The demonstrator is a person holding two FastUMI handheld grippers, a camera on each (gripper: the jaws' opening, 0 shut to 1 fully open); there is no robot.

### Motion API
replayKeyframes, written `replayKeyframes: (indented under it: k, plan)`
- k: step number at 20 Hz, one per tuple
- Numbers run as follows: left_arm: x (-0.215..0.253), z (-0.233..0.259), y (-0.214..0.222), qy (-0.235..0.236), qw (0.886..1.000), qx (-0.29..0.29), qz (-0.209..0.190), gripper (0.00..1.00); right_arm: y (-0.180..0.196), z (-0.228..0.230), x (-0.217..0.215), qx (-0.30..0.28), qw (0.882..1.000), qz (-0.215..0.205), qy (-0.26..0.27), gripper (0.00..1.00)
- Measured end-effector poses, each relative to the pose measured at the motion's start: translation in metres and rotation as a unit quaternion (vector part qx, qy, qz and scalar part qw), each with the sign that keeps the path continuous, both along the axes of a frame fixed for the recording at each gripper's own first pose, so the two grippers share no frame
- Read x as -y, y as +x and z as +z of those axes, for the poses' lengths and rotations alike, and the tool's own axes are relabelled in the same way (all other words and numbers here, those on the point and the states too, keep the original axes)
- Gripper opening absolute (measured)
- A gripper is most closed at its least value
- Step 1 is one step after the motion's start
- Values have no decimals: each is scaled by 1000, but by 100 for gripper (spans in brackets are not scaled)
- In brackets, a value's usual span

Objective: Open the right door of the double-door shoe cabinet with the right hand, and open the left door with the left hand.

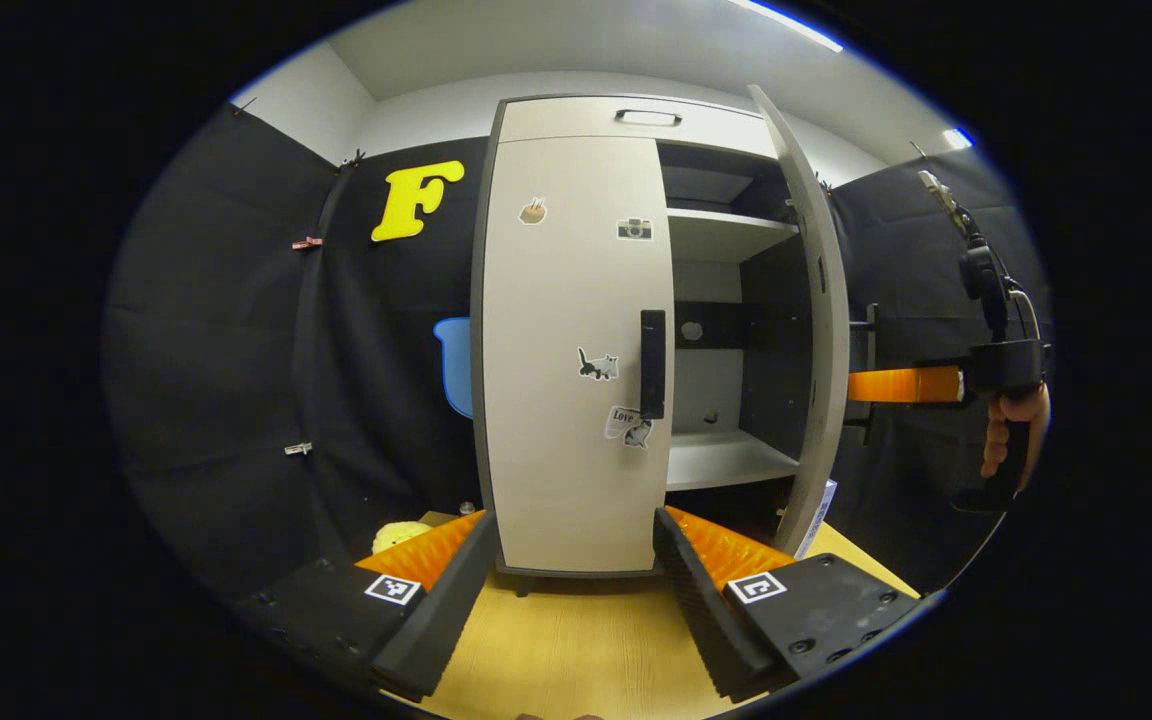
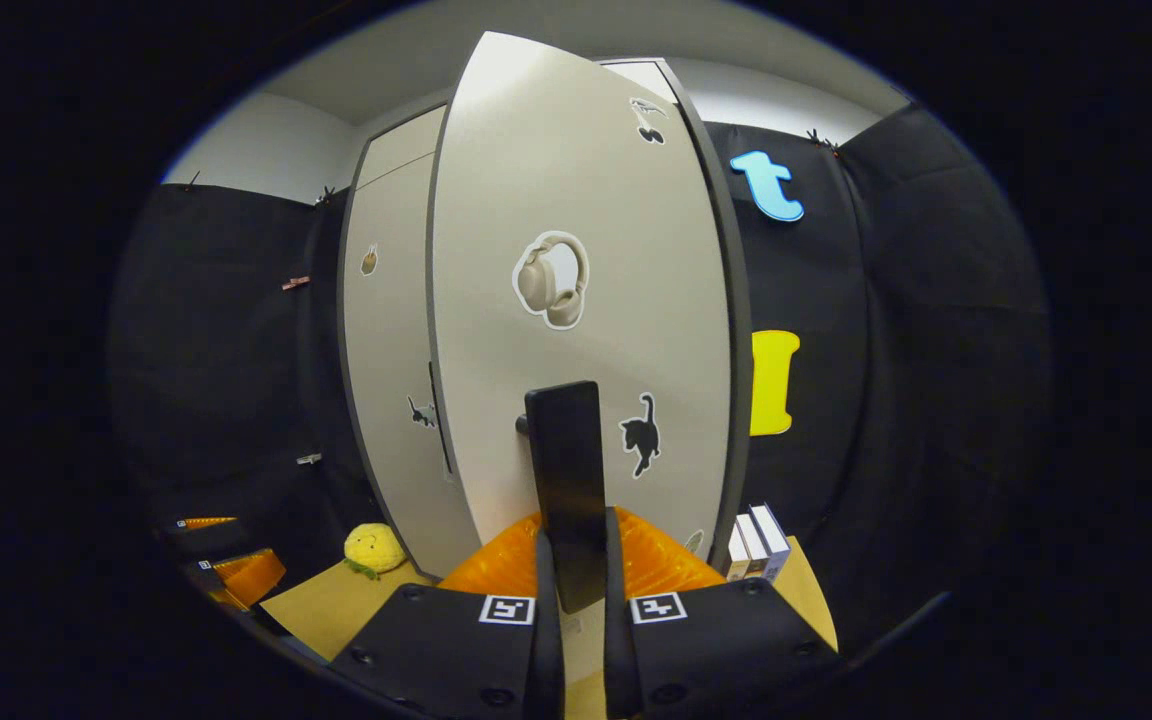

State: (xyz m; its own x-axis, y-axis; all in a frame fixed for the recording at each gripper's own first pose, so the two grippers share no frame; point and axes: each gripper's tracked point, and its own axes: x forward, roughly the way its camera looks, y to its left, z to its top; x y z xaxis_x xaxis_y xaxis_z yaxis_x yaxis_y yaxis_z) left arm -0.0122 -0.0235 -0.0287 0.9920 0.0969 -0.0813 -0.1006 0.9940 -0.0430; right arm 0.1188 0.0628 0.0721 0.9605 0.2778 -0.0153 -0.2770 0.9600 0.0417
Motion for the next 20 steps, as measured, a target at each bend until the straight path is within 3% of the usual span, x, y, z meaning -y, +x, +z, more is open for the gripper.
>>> replayKeyframes:
  k: [10,13,15,16,20]
  plan:
    - [11,0,4,1,1000,-4,-12,96,-6,2,59,0,997,-79,-22,18]
    - [13,-1,4,1,1000,-5,-16,95,-1,8,100,15,989,-140,-35,14]
    - [16,-1,4,-2,1000,-5,-23,96,-3,4,103,-9,992,-121,24,5]
    - [18,-3,4,-4,1000,-7,-28,96,-5,4,95,-11,993,-113,33,6]
    - [32,-4,5,-6,999,-11,-44,96,-6,7,101,10,991,-130,-2,6]
